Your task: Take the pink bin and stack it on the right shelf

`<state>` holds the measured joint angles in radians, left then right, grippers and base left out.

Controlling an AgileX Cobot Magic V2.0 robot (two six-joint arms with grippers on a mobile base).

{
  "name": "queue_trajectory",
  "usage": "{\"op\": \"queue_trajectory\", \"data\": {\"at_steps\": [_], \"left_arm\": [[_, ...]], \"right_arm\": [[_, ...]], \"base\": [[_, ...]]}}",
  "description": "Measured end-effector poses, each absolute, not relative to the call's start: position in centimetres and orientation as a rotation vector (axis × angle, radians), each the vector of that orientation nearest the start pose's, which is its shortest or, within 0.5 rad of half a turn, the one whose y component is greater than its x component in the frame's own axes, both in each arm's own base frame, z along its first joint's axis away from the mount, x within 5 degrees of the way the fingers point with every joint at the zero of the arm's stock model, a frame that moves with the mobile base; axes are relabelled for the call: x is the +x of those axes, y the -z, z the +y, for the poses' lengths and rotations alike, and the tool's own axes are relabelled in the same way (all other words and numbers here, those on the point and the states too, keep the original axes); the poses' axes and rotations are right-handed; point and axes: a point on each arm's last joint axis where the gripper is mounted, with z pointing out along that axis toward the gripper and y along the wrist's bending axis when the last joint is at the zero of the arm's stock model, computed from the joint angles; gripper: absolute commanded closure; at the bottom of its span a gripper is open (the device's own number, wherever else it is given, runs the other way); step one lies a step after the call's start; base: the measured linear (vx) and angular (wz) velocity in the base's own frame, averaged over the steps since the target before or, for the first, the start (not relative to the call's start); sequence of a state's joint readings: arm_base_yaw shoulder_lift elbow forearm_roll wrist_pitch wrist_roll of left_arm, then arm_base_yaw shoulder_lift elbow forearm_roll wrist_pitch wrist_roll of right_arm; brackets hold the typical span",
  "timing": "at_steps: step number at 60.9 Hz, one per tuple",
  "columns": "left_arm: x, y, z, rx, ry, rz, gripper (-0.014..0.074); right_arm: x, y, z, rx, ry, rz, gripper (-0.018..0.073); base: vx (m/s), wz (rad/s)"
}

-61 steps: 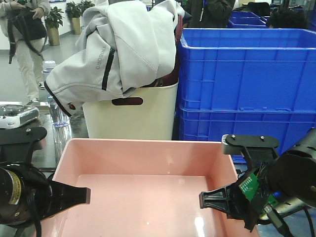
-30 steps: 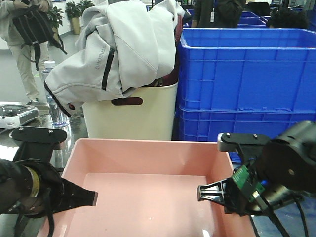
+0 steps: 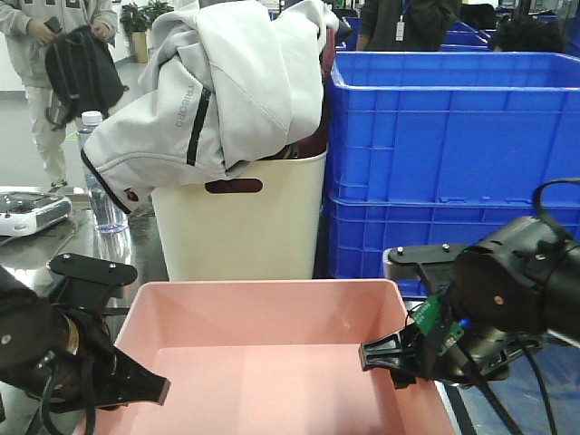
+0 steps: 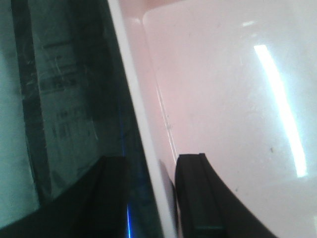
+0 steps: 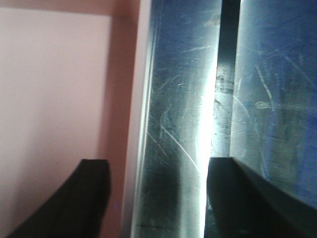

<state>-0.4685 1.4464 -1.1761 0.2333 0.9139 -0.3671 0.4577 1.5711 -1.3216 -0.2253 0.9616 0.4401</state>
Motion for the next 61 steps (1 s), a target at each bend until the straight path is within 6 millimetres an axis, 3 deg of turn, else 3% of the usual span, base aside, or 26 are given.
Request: {"op": "queue_trajectory", "data": {"at_steps": [11,19,28,35,45,52,61], "left_arm": [[25.2,-34.4,-11.3,0.31,0.066,2.551,0.0126],[21.8,-37.9,-10.2,0.39,0.157,2.447,0.0131],[16.7,-40.0,-8.7,0.537,0.265,2.309,0.0132],[12.7,-39.3,-7.7,0.686,0.341,2.217,0.0132],[7.3,-36.3,-6.3,0.873,0.428,2.069,0.0132],[5.5,-33.9,-5.5,0.892,0.438,2.031,0.0153],[4.5,-31.3,-5.0,0.882,0.437,2.027,0.0311]], "right_arm": [[27.8,-34.6,12.4,-0.216,-0.049,2.526,-0.0032],[24.7,-37.7,12.2,-0.328,-0.091,2.425,-0.0025],[20.3,-38.1,11.8,-0.486,-0.128,2.34,-0.0024],[17.1,-37.3,10.7,-0.579,-0.152,2.276,-0.0024],[13.2,-34.7,8.4,-0.646,-0.167,2.241,-0.002],[11.0,-32.4,6.8,-0.653,-0.165,2.251,0.0034],[9.4,-29.8,5.5,-0.686,-0.149,2.255,0.0218]], "base": [[0.0,0.0],[0.0,0.0],[0.0,0.0],[0.0,0.0],[0.0,0.0],[0.0,0.0],[0.0,0.0]]}}
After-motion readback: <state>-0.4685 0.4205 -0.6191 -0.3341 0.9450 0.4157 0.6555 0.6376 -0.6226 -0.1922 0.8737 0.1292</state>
